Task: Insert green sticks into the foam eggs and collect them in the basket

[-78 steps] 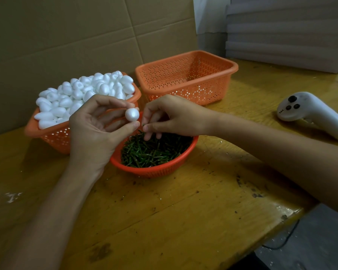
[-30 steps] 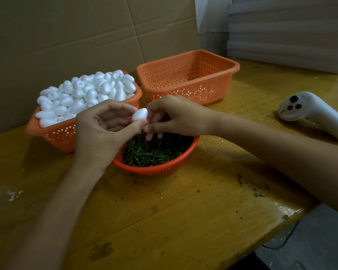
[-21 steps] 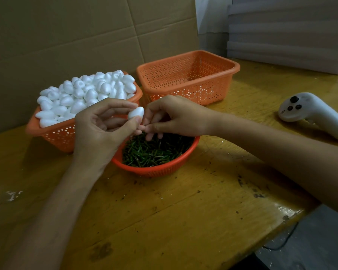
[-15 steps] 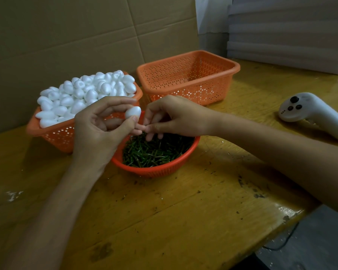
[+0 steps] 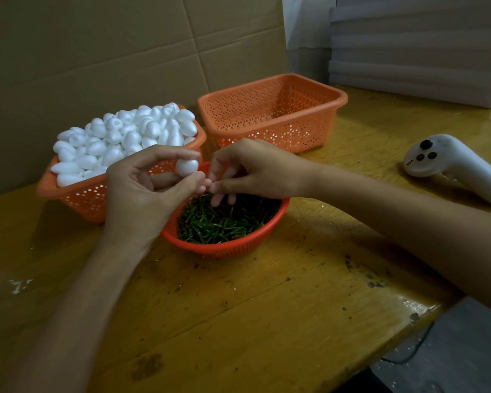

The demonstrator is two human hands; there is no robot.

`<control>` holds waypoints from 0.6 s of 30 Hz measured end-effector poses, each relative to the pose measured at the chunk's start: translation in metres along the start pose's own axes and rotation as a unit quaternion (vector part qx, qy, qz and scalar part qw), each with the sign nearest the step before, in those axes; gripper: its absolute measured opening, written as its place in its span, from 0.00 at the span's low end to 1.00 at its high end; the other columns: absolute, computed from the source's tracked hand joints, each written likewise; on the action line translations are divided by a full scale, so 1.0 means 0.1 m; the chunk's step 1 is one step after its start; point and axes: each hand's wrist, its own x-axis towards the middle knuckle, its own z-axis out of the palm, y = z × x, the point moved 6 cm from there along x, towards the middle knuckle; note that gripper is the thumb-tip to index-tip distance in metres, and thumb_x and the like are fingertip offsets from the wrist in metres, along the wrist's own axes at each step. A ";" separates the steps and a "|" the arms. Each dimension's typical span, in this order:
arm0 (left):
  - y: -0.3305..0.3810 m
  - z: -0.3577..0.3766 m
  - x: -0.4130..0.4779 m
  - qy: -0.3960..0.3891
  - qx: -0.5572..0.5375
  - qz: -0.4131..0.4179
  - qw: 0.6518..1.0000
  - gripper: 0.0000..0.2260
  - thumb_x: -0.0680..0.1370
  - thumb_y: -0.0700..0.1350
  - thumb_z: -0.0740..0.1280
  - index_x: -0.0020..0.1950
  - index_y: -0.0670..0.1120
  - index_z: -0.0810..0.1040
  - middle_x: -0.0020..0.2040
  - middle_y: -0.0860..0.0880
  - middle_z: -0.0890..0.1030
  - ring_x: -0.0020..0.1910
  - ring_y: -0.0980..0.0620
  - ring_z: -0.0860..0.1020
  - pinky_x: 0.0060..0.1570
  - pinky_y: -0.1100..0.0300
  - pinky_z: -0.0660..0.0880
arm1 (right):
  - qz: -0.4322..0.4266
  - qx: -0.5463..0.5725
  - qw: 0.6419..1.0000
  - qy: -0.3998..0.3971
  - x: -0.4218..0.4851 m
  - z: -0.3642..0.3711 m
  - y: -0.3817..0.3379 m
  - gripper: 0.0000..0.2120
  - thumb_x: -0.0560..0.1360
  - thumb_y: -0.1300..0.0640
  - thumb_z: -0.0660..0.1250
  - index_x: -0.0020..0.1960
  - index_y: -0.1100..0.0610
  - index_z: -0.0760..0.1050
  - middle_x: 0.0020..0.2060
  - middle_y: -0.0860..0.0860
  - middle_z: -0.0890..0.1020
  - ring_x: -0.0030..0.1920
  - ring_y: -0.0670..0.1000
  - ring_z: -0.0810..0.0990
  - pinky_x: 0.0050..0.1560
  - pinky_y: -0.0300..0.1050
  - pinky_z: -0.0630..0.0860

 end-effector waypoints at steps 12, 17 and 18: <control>-0.02 0.00 0.01 0.014 -0.027 -0.008 1.000 0.12 0.77 0.36 0.77 0.58 0.46 0.85 0.50 0.45 0.89 0.47 0.43 0.89 0.49 0.56 0.85 | -0.002 -0.005 1.000 0.000 0.00 0.00 -0.01 0.05 0.81 0.58 0.71 0.51 0.60 0.79 0.43 0.48 0.89 0.39 0.48 0.87 0.51 0.40 0.81; 0.00 0.00 0.01 0.017 -0.029 -0.001 0.999 0.10 0.80 0.39 0.75 0.60 0.47 0.85 0.56 0.45 0.88 0.53 0.44 0.88 0.51 0.57 0.84 | 0.005 -0.012 1.000 0.001 0.00 -0.01 -0.01 0.04 0.81 0.59 0.71 0.51 0.60 0.80 0.43 0.49 0.89 0.39 0.48 0.87 0.50 0.39 0.81; 0.01 0.00 0.01 0.015 -0.028 0.000 0.999 0.10 0.80 0.39 0.75 0.61 0.47 0.85 0.56 0.45 0.88 0.54 0.44 0.87 0.51 0.57 0.84 | 0.006 -0.014 1.000 0.002 0.00 -0.01 -0.01 0.04 0.81 0.59 0.71 0.51 0.60 0.80 0.43 0.49 0.89 0.39 0.48 0.87 0.51 0.40 0.81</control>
